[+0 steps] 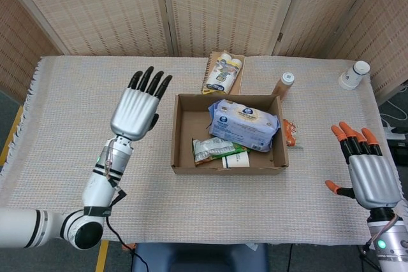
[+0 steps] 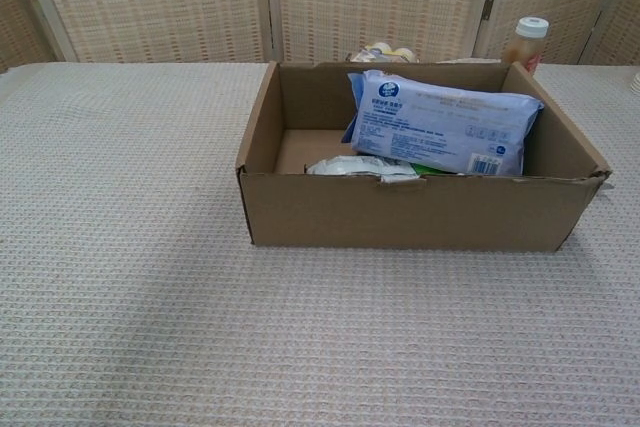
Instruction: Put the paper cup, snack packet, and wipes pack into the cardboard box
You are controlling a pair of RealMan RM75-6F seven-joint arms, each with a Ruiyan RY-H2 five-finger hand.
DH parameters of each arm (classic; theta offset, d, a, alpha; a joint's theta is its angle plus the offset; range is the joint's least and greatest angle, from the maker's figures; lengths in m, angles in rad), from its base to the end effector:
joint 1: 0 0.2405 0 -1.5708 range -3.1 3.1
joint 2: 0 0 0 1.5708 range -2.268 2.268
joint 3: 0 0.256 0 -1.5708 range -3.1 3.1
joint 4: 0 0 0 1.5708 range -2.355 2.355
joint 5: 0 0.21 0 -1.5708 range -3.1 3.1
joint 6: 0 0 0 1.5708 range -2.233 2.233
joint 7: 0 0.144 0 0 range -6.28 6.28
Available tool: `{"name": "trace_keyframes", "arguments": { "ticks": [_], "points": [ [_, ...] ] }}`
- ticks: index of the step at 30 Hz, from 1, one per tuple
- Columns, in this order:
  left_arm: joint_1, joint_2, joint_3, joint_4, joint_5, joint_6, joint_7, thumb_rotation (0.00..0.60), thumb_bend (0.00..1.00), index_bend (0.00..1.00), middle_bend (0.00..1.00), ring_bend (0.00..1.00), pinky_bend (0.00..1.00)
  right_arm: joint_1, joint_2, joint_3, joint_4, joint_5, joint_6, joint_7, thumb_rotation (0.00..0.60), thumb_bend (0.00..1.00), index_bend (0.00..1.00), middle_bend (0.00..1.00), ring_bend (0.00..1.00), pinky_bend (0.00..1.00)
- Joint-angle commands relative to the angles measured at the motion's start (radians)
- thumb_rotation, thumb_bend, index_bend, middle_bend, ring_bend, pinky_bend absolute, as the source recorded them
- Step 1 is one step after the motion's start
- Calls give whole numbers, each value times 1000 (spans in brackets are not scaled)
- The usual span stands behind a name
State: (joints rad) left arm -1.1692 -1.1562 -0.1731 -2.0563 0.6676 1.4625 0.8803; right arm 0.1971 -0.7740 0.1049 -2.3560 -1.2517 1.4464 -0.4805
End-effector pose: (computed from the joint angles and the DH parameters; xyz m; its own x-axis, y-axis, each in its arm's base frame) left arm -0.0059 0.3482 0.1281 0.6308 -0.1859 0.7534 0.6939 -0.2994 -0.6549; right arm -0.1809 -0.1943 0.2069 0.4513 -0.0659 0.8899 -0.8912 0.0187 0.4533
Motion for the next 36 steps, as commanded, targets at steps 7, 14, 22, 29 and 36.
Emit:
{"name": "trace_keyframes", "arguments": {
  "ticks": [7,14,22,29,36],
  "points": [
    [401,197,255,-2,458,116,-376,600,263,68,114,19,175,7,-23,-10,0,-2,-10,-32,600,76,38,0,0,0],
    [604,196,363,128,660,165,-580,600,233,59,107,17,194,8,-34,-12,0,-6,-8,-45,600,76,38,0,0,0],
    [757,157,385,189,753,217,-606,600,232,42,106,16,197,14,-49,-21,0,-6,-22,-62,600,76,39,0,0,0],
    [845,144,378,214,806,244,-598,600,232,38,107,17,198,7,-57,-29,0,-39,-13,-66,600,76,39,0,0,0],
    [873,139,353,233,810,224,-603,600,232,37,108,21,198,9,-60,-25,0,-23,-12,-75,600,76,38,0,0,0]
  ]
}}
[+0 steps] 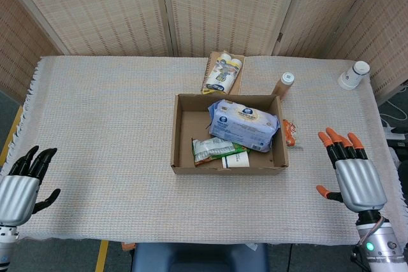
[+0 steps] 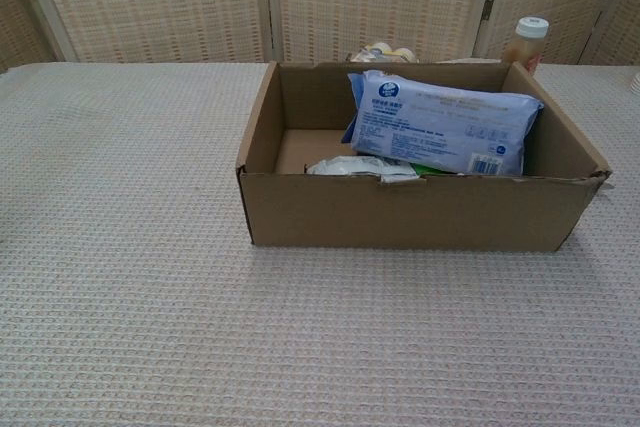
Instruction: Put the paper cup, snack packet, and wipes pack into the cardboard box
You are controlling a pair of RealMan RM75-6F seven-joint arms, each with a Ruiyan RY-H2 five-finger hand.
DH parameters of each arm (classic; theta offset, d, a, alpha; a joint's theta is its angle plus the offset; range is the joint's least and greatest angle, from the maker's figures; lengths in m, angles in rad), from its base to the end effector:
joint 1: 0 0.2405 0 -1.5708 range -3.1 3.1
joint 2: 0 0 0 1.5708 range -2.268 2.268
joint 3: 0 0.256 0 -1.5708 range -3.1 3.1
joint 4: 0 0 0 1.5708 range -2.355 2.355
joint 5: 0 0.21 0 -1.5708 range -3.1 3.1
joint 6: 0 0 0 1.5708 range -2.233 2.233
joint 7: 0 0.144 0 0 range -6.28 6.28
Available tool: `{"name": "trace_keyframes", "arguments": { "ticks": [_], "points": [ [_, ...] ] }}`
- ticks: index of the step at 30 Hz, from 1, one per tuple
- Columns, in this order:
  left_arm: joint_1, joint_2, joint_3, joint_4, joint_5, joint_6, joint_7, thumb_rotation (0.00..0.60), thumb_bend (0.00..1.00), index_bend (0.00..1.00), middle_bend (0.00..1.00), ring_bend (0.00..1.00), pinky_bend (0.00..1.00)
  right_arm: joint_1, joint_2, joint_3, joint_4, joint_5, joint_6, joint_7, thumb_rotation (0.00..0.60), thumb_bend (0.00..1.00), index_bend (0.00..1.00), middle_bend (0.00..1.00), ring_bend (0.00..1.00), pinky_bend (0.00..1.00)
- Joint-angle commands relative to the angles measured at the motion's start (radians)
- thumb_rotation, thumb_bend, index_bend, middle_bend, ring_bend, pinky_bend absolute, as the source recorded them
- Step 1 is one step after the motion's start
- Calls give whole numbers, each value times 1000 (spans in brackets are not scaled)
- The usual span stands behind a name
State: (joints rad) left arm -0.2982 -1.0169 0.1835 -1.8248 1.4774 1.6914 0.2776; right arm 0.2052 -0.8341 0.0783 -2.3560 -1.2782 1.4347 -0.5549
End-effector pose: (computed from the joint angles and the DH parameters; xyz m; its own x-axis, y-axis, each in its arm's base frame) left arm -0.2552 0.1886 0.1756 0.5559 -0.0731 0.8280 0.8179 -0.1298 -0.5606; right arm -0.1768 -0.1912 0.1896 0.4709 -0.0950 0.8770 -0.8818 -0.0212 0.4712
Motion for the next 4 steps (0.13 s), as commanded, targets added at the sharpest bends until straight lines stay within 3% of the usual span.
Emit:
{"name": "trace_keyframes", "arguments": {
  "ticks": [1,4],
  "points": [
    [4,0,-9,3,0,-11,0,600,232,37,107,21,198,2,0,3,0,6,0,-1,600,76,38,0,0,0],
    [5,1,-36,6,-1,-37,3,600,231,36,107,23,198,3,1,7,0,15,4,-3,600,77,38,0,0,0]
  ]
}}
